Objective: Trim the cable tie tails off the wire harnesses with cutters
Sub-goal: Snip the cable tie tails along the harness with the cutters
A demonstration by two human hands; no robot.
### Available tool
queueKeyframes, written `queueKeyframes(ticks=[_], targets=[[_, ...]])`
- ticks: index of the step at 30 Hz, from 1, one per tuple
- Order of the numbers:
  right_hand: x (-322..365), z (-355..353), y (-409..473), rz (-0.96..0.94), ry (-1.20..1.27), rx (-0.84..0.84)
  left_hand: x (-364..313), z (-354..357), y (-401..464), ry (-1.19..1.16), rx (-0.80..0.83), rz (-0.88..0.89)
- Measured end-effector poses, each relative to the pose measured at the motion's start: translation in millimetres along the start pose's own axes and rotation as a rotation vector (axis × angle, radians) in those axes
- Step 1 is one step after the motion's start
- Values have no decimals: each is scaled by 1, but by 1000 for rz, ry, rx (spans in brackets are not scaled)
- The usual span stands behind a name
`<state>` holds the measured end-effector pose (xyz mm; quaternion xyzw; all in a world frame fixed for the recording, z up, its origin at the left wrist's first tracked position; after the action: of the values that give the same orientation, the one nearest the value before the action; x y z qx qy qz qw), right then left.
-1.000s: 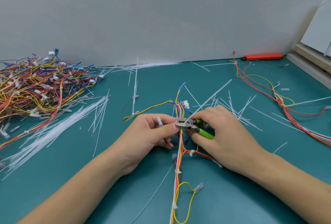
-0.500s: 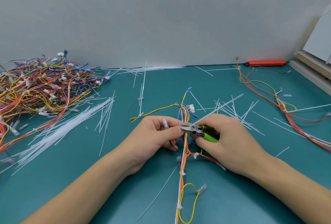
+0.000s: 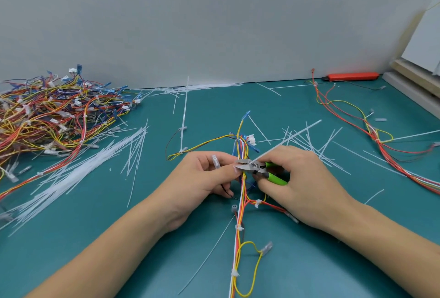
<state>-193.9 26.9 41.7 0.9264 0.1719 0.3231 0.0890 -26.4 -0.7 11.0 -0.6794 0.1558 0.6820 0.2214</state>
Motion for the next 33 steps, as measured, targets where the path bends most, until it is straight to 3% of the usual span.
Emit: queueKeyframes(ticks=[10,26,33], targets=[[-5,2,-1,35,-93,-16,-1,0,-2,0,3,3],[-3,-1,1,-5,-37,-22,-1,1,-1,14,0,6],[-8,1,0,80,-46,0,0,0,-1,10,7,6]])
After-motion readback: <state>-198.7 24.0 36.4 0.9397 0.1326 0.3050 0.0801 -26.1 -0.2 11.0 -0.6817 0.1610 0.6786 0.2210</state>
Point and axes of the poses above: each hand's wrist, its own y-axis towards the middle knuckle, its own z-axis out of the palm, x = y × z, the point moved 8 cm from there along y, towards the middle knuckle, and after that the axes turned 5 degrees about x, right-handed, at the moved point
